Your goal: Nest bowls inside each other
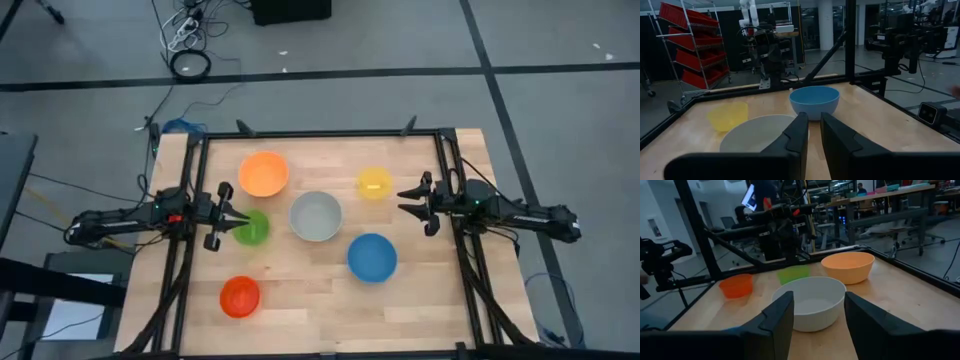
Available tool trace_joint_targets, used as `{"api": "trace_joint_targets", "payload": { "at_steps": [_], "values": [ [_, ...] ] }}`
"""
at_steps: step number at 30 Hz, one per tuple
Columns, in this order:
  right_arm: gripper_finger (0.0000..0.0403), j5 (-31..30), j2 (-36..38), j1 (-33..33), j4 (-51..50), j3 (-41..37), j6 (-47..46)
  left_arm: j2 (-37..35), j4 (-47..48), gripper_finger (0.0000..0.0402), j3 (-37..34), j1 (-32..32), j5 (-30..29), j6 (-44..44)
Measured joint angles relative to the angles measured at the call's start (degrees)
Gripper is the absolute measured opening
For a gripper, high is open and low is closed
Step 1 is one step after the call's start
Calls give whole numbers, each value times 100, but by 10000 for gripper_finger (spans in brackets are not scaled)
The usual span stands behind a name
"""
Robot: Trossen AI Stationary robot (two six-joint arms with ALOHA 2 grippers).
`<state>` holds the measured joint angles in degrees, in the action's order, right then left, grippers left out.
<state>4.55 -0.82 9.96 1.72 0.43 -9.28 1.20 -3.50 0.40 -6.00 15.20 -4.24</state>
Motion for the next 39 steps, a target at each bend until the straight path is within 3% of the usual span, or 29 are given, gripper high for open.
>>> {"api": "trace_joint_targets", "payload": {
  "at_steps": [11, 17, 24, 30, 34, 39],
  "values": [
    [164, -1, -1, 0, 1, 0, 6, 0, -1, 60, 0, 0, 0, 0],
    [164, -57, -2, 0, 157, 1, 647, 1, -1, 60, 0, 1, 0, 0],
    [164, -67, -2, 0, 1021, 0, 186, 1, -46, 60, -1, 2, 0, 28],
    [164, -62, 0, 0, 1999, 60, -402, 15, -834, 60, 0, 2, -25, 919],
    [164, -82, -80, 0, 1955, 286, -392, 32, -1540, 60, 126, -38, -742, 1799],
    [164, -535, -667, 2, 1105, 833, -252, 335, -649, 60, 685, -37, -1197, 1509]
  ]
}}
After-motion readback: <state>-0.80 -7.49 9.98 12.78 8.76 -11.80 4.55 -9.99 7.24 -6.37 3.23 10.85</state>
